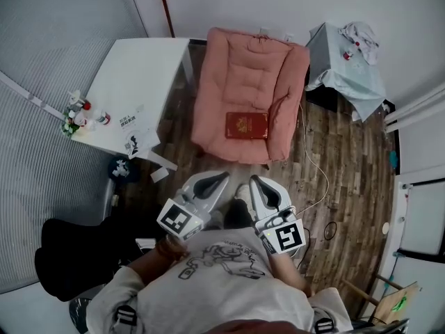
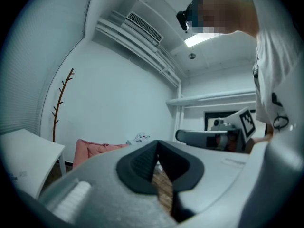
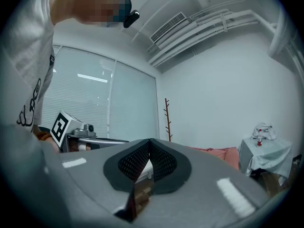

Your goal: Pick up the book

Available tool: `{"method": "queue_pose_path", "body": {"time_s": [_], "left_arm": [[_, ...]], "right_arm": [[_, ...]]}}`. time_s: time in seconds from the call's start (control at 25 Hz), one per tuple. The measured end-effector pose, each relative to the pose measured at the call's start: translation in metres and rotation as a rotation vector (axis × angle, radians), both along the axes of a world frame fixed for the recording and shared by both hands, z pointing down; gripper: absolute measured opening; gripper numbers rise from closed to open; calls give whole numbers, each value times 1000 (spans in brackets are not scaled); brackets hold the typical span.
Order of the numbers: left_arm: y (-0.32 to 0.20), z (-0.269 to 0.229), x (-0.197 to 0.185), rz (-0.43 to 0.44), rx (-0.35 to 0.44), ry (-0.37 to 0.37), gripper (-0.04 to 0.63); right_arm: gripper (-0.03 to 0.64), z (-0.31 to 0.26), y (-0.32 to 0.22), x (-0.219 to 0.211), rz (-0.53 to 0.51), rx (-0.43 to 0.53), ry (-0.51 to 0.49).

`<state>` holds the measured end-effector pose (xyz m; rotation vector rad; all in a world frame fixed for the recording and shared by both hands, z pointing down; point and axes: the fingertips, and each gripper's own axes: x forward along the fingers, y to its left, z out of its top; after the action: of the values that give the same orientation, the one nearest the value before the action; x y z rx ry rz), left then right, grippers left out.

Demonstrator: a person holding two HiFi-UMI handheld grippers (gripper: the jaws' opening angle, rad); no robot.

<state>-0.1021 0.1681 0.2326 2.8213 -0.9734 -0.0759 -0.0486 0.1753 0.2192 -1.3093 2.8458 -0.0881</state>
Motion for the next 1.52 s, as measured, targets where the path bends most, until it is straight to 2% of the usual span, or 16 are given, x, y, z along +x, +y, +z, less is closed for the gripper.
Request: {"method": "queue_pose_path", "body": {"time_s": [0.56, 0.92, 1.2, 1.52], "left_arm": [[-144, -4, 93, -22, 26, -9, 5], [-195, -1, 147, -17, 24, -17, 5], [-213, 3, 160, -14, 19, -12, 5], [-226, 14, 144, -15, 8, -30, 5]], "right_arm": [[6, -5, -143, 92, -10, 25, -20], [6, 1, -193, 145, -25, 25, 5], [6, 1, -212, 155, -22, 26, 1], [6, 7, -225, 144, -7, 11, 12]]}}
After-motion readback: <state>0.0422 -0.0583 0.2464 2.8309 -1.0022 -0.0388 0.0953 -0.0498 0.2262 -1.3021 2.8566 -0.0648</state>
